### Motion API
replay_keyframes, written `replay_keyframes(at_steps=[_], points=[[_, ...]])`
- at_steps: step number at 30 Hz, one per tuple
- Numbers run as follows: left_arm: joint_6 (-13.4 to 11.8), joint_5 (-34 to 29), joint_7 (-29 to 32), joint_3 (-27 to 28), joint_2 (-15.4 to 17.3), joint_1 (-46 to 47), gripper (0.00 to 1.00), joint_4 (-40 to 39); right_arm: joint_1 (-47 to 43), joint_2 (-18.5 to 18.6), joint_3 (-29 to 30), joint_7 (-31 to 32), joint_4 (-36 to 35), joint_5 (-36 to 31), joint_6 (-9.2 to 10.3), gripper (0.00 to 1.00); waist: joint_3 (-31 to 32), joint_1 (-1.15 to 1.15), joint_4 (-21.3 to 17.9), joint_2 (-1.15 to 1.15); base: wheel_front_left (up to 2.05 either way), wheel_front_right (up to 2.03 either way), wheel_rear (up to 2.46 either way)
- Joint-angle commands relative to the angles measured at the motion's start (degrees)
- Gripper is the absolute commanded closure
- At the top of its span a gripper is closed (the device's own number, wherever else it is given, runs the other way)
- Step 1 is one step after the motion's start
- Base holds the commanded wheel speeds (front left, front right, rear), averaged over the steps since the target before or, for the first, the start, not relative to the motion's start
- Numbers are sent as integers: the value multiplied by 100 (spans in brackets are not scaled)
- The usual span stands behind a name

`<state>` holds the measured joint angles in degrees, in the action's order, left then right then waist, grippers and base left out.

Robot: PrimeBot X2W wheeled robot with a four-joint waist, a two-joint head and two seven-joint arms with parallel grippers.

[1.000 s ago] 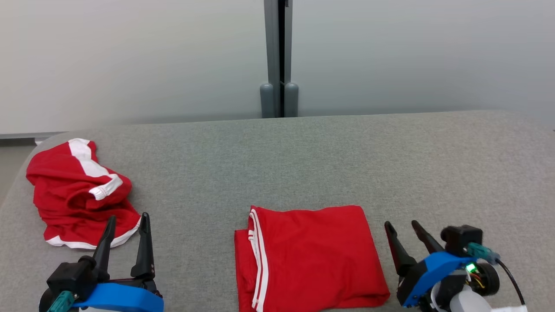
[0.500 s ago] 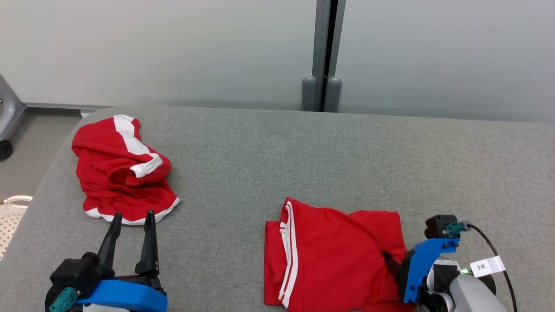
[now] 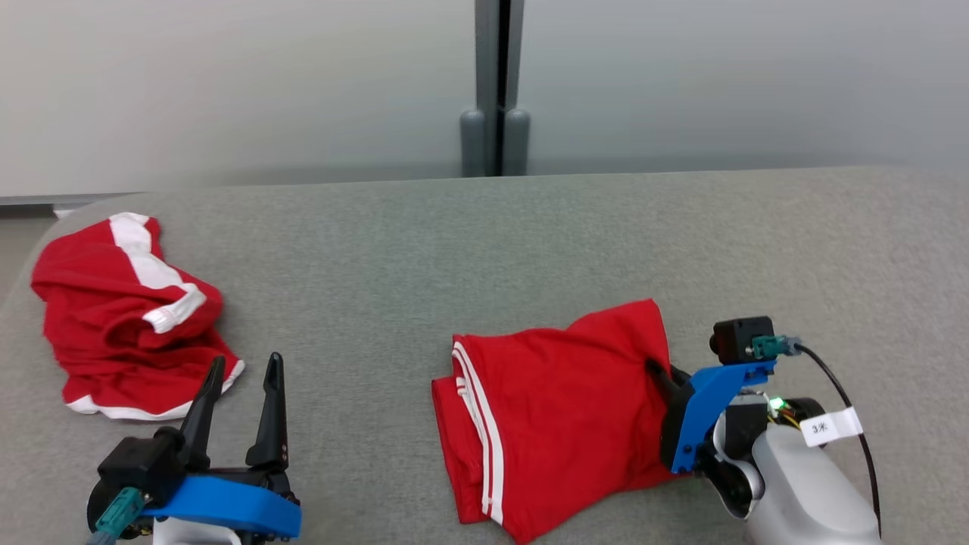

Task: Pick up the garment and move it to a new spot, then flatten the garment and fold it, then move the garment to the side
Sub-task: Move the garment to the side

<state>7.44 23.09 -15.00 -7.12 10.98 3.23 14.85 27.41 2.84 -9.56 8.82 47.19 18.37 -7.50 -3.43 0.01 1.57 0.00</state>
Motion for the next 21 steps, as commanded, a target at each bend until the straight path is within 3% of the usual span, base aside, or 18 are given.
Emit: replay_keyframes(at_steps=[1, 14, 21], points=[[9, 5, -23, -41, 30, 106, 0, -58, 147, 68, -21, -73, -48, -10, 1, 100, 25, -1, -189, 0, 0, 0, 0], [10, 98, -18, -800, 197, 429, 0, -291, 463, 104, 182, -545, -241, -70, 1, 100, -307, -1, -1655, 0, 0, 0, 0], [10, 151, -18, -1027, 429, 606, 0, -348, 667, 148, 304, -811, -374, 24, 1, 100, -680, -1, -1960, 0, 0, 0, 0]])
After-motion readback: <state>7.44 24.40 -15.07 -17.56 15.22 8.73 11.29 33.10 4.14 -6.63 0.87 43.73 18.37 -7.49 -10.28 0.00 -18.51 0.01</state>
